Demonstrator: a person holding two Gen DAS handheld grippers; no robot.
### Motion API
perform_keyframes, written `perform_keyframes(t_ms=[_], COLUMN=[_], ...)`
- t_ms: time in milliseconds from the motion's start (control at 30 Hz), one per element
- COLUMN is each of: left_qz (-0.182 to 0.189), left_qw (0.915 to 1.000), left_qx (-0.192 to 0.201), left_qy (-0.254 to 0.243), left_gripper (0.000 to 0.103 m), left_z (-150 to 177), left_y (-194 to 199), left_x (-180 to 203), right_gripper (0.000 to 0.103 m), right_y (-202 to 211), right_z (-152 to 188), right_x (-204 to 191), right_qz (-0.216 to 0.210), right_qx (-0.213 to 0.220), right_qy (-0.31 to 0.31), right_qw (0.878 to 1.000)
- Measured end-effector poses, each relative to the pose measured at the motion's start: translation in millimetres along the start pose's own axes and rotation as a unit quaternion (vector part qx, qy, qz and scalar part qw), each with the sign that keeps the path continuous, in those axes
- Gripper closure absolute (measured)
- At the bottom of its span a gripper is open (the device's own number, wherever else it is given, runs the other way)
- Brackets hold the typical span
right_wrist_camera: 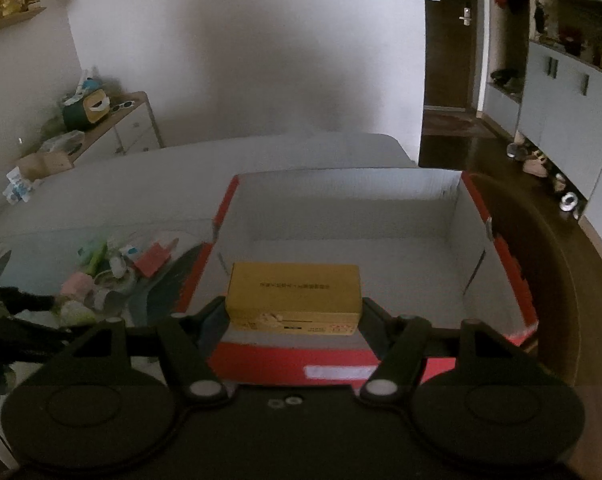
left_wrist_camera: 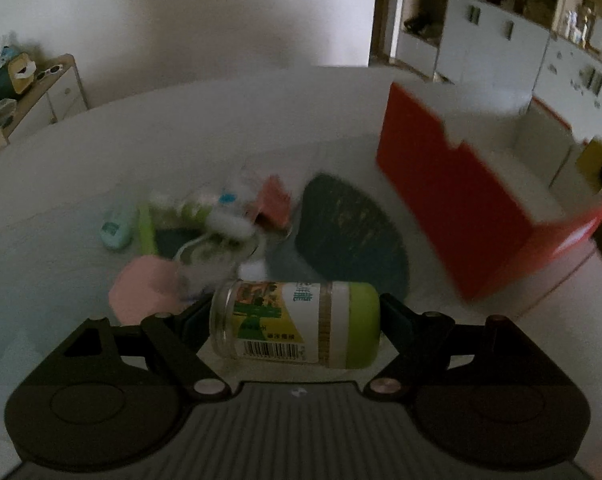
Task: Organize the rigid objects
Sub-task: 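Carry the jar and yellow box with both tools over the red box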
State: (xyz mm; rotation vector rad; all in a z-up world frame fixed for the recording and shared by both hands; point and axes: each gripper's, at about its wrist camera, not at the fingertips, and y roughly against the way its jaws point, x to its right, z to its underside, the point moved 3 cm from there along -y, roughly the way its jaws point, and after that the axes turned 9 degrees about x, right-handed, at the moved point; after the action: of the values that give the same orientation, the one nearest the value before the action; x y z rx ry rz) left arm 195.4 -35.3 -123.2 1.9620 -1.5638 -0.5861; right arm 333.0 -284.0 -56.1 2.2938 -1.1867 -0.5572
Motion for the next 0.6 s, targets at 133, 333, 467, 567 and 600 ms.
perform_keyframes(t_ms=[133,333,467,567,600], left_qz=[0.002,0.02,0.029,0.039,0.04], left_qw=[0.9999,0.9993,0.9989,0.9987,0.9988], left_qx=[0.016,0.031,0.037,0.03,0.022], left_qy=[-0.003,0.008,-0.005,-0.011,-0.014], left_gripper=[0.017,0.017,0.017,0.017,0.017], left_z=[-27.9,-69.2,-95.1,-112.7,-117.6], left_y=[5.6,4.5,-4.7,-20.8,-28.3], left_x=[31.1,77.0,107.9,130.9,139.6], right_gripper=[0.034,0.034,0.034,0.034,0.034], right_y=[-9.4,-16.5,-22.5,-29.8,-31.8], right_z=[-6.2,-9.8,-9.5,-8.4,-8.0], right_x=[22.2,49.8,63.7,70.7,72.1], right_qz=[-0.011,-0.021,-0.026,-0.028,-0.027], right_qx=[-0.012,-0.017,-0.025,-0.033,-0.034], right_qy=[0.005,0.02,0.028,0.038,0.042], right_qw=[1.0,0.999,0.999,0.998,0.998])
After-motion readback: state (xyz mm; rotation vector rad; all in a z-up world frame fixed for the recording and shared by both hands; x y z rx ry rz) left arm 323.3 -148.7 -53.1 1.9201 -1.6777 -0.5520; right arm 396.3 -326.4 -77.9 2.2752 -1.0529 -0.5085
